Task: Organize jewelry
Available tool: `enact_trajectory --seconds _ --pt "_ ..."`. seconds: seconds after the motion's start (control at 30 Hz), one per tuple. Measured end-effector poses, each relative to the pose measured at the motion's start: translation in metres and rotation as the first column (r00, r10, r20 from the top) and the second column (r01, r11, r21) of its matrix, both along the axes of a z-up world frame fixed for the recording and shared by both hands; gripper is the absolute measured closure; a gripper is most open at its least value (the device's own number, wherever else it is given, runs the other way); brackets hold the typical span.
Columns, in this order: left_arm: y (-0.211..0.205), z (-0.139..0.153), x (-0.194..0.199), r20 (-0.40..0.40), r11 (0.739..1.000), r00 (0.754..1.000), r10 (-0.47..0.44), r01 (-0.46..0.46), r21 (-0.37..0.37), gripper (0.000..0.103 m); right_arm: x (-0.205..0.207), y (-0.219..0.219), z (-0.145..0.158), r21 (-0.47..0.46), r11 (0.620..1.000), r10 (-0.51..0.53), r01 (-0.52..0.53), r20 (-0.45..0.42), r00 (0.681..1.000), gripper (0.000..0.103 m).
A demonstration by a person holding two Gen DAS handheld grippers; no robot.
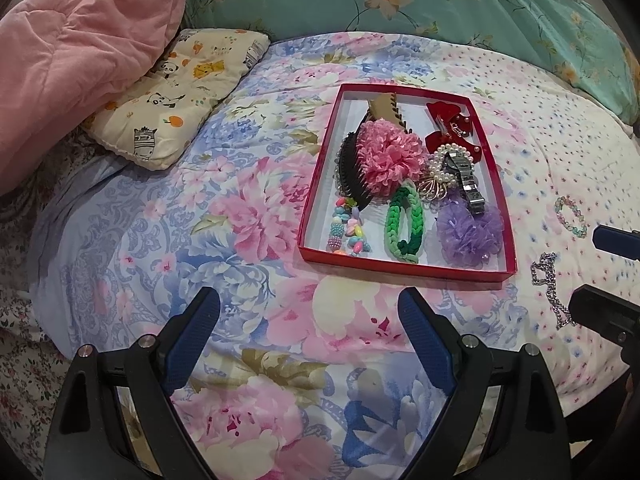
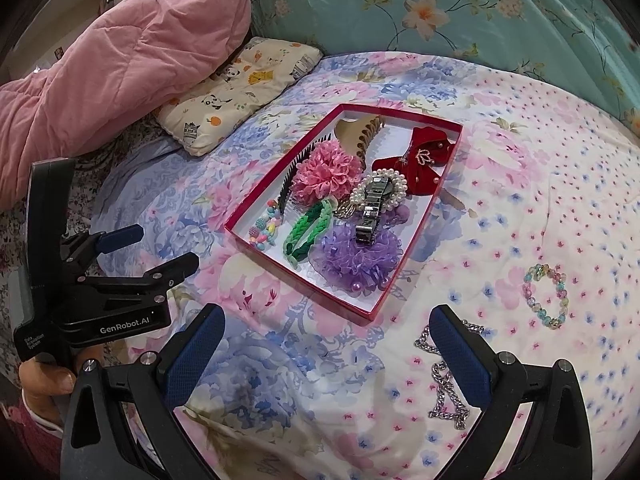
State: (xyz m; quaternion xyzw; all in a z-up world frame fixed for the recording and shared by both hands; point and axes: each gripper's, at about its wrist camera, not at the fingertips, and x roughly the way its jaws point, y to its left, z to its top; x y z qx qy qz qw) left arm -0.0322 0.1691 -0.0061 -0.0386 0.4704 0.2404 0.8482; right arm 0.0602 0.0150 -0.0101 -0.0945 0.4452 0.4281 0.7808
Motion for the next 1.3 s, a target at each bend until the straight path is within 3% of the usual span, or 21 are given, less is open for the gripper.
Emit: enact_trajectory --seconds 1.3 --pt "0.005 -0.011 0.023 0.006 1.000 1.000 -0.021 0.021 -0.011 0.012 0.019 0.002 -0.007 0.030 0.999 -0.034 0.035 -0.019 0.999 0.000"
